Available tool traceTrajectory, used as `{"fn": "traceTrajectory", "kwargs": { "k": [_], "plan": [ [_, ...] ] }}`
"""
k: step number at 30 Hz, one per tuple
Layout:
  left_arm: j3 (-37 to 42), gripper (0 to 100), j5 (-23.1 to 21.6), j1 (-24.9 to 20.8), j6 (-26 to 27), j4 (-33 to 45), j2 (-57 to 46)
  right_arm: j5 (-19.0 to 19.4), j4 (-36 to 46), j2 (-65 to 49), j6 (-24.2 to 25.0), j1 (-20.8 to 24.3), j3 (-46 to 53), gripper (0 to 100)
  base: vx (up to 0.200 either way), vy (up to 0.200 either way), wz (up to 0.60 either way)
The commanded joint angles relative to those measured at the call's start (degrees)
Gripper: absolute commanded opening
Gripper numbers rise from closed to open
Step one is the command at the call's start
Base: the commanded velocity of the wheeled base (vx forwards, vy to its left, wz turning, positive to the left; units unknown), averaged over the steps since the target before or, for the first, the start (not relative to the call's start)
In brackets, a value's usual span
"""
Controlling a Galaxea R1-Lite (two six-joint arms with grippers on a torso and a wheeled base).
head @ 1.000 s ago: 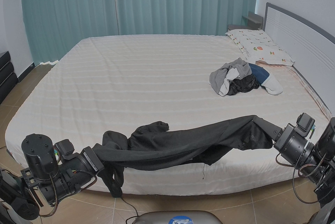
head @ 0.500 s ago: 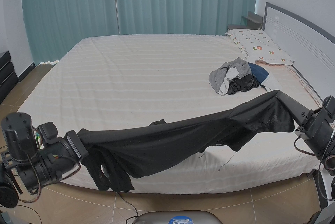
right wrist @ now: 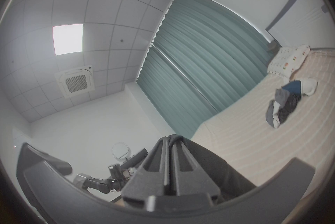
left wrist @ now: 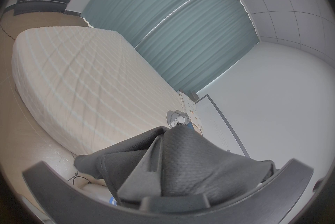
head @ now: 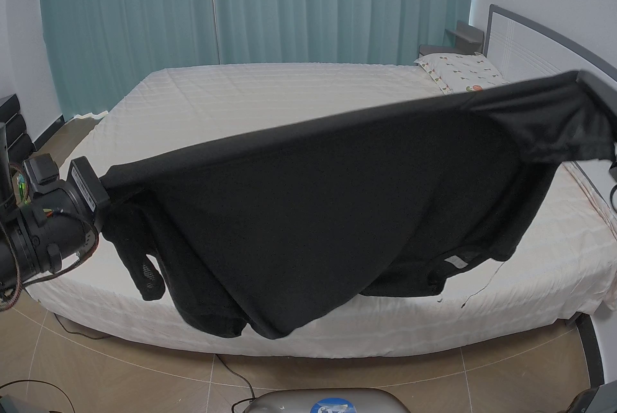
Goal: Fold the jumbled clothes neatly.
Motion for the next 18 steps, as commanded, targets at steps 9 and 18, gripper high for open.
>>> {"fn": "traceTrajectory", "kwargs": {
  "k": [9,18],
  "plan": [
    [-10.5,0,-0.4,2.4,-4.6,8.7,8.9,0.2,7.5,10.8,0.4,-7.1,-15.1,0,0.0,0.0,0.0],
    [-13.0,0,-0.7,3.0,-6.1,7.7,17.3,0.1,2.5,24.7,-1.2,-11.0,-21.7,0,0.067,0.0,0.0]
  ]
}}
